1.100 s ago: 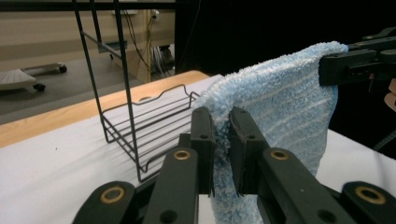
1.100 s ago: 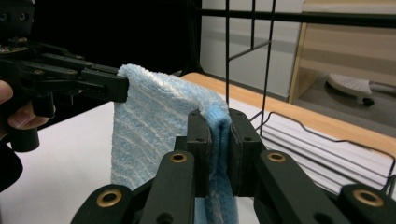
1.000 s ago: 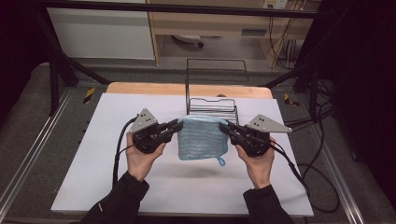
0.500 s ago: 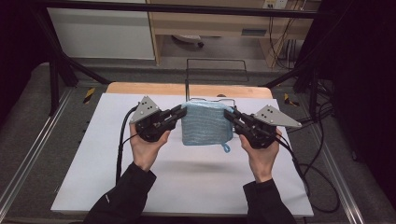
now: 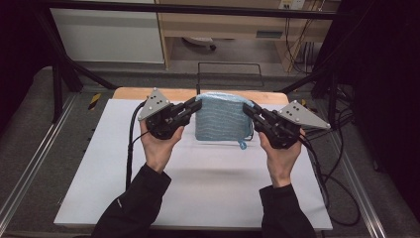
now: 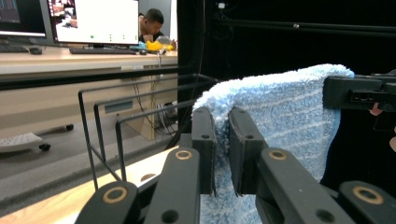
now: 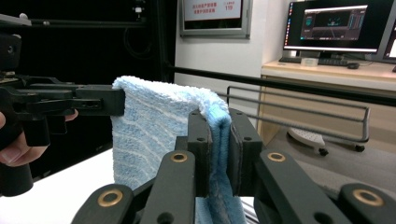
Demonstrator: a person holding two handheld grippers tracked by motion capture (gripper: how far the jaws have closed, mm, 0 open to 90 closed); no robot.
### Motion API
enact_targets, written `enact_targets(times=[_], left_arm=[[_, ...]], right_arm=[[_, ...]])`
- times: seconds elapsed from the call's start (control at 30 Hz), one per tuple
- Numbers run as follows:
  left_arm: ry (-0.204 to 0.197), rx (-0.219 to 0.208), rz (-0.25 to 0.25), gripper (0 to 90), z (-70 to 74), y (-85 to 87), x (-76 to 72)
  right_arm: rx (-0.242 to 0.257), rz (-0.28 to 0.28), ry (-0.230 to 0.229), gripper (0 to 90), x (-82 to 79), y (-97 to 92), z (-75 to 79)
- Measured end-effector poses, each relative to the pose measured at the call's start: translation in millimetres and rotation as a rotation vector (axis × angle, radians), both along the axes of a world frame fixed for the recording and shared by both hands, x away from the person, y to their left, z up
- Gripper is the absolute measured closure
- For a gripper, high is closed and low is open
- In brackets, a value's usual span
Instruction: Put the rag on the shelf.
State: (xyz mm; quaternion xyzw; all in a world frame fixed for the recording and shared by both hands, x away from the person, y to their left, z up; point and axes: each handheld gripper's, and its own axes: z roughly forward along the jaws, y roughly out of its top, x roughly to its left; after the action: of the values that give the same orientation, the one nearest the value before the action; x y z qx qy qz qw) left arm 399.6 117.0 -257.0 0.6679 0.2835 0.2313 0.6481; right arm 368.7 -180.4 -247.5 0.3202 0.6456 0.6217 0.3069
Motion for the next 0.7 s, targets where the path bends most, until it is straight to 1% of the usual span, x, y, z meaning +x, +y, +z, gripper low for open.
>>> enact_targets(times=[0.1, 0.13, 0.17, 0.2, 0.27, 0.47, 0.5, 0.7], left_arm=[[-0.013, -0.011, 0.000, 81.7, 4.7, -1.9, 1.4], [-0.018, -0.015, 0.001, 81.8, 6.3, -2.2, 2.0], [-0.024, -0.020, 0.002, 81.8, 8.0, -2.8, 2.8], [-0.028, -0.025, 0.001, 81.8, 10.0, -3.3, 3.7], [-0.036, -0.032, 0.003, 81.8, 13.9, -4.2, 5.0], [-0.058, -0.049, 0.014, 81.9, 24.5, -6.1, 9.1], [-0.063, -0.056, 0.016, 81.9, 26.2, -6.3, 9.8], [-0.090, -0.076, 0.023, 81.9, 36.1, -7.8, 13.2]], right_arm=[[-0.004, -0.008, -0.009, 81.7, 0.4, -0.2, 4.3], [-0.005, -0.012, -0.025, 81.7, 1.1, -0.7, 8.8], [-0.005, -0.012, -0.025, 81.7, 1.1, -0.7, 8.8], [-0.006, -0.018, -0.034, 81.7, 1.9, -0.9, 13.5], [-0.005, -0.020, -0.038, 81.7, 2.4, -0.8, 15.8], [-0.005, -0.036, -0.075, 81.7, 7.4, -0.1, 30.5], [-0.005, -0.036, -0.075, 81.7, 7.4, -0.1, 30.5], [0.010, -0.042, -0.092, 81.7, 12.1, 0.4, 41.6]])
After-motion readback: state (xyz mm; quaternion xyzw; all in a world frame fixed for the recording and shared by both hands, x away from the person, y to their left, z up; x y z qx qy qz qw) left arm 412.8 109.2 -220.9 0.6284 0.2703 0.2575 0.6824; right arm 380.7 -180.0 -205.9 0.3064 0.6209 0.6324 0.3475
